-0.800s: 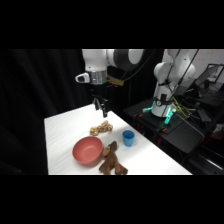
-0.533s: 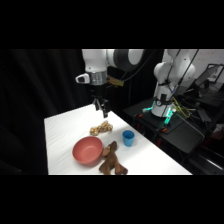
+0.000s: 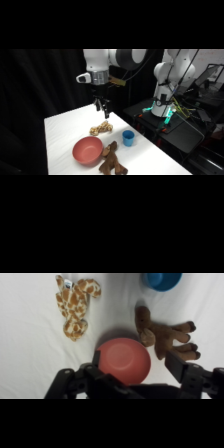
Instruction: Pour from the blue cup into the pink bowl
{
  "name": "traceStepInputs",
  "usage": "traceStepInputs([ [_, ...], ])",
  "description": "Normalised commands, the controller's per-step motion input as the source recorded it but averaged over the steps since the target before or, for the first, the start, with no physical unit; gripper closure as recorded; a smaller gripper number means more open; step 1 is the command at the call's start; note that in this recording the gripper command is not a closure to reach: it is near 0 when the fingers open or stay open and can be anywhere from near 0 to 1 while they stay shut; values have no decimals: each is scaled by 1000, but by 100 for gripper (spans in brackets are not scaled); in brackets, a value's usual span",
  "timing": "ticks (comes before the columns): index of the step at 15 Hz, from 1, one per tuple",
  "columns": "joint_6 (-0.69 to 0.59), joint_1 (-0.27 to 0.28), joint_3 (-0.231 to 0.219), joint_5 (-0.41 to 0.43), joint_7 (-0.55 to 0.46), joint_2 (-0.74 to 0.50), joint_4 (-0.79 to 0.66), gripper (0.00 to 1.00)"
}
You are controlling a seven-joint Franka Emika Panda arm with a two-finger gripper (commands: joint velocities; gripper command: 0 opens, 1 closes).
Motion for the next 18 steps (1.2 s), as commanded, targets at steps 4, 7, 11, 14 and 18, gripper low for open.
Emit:
traceStepInputs([
  [4, 31, 88, 135, 141, 160, -374, -372, 0],
  [7, 176, 94, 130, 120, 211, -308, -440, 0],
  [11, 282, 80, 116, 92, 209, -200, -355, 0],
  [14, 438, 33, 68, 104, 162, -126, -317, 0],
  [18, 414, 9, 39, 148, 86, -30, -290, 0],
])
